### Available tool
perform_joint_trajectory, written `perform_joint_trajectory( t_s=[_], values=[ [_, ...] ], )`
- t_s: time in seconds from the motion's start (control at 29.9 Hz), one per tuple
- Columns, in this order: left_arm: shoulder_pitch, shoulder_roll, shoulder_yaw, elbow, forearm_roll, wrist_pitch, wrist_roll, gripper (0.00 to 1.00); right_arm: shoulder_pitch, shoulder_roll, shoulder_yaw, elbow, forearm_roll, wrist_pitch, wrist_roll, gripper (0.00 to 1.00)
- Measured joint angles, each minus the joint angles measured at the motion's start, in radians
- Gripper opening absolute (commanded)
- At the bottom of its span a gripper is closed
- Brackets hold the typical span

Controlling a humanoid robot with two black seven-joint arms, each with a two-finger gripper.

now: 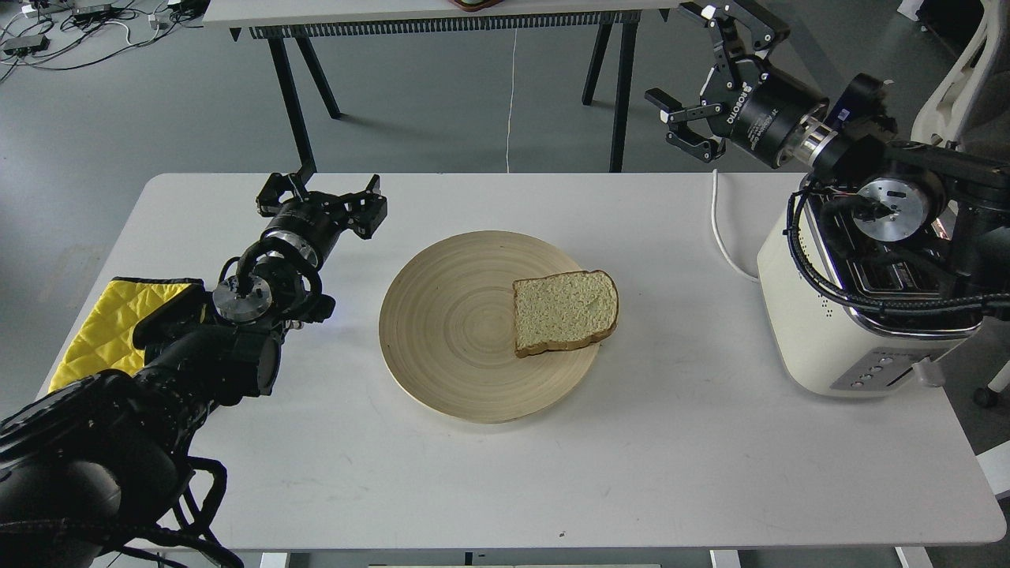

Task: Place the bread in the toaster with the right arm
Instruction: 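Swing the right gripper over the toaster and rotate it sideways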

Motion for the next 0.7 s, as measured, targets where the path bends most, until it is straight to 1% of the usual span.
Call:
perform_joint_trajectory(
  t_s=[0.17, 0.33, 0.5, 0.6, 0.7],
  values=[
    [0.000, 0.000, 0.000, 0.000, 0.000, 0.000, 0.000, 1.00, 0.118, -0.012, -0.182, 0.015, -0.146, 0.000, 0.000, 0.99],
    [0.000, 0.000, 0.000, 0.000, 0.000, 0.000, 0.000, 1.00, 0.257, 0.002, -0.427, 0.114, -0.218, -0.007, 0.000, 0.99],
    [0.000, 0.000, 0.000, 0.000, 0.000, 0.000, 0.000, 1.00, 0.384, 0.035, -0.634, 0.228, -0.328, -0.116, 0.000, 0.99],
    [0.000, 0.000, 0.000, 0.000, 0.000, 0.000, 0.000, 1.00, 0.393, 0.056, -0.682, 0.243, -0.362, -0.186, 0.000, 0.99],
    [0.000, 0.000, 0.000, 0.000, 0.000, 0.000, 0.000, 1.00, 0.364, 0.069, -0.689, 0.244, -0.370, -0.229, 0.000, 0.99]
  ],
)
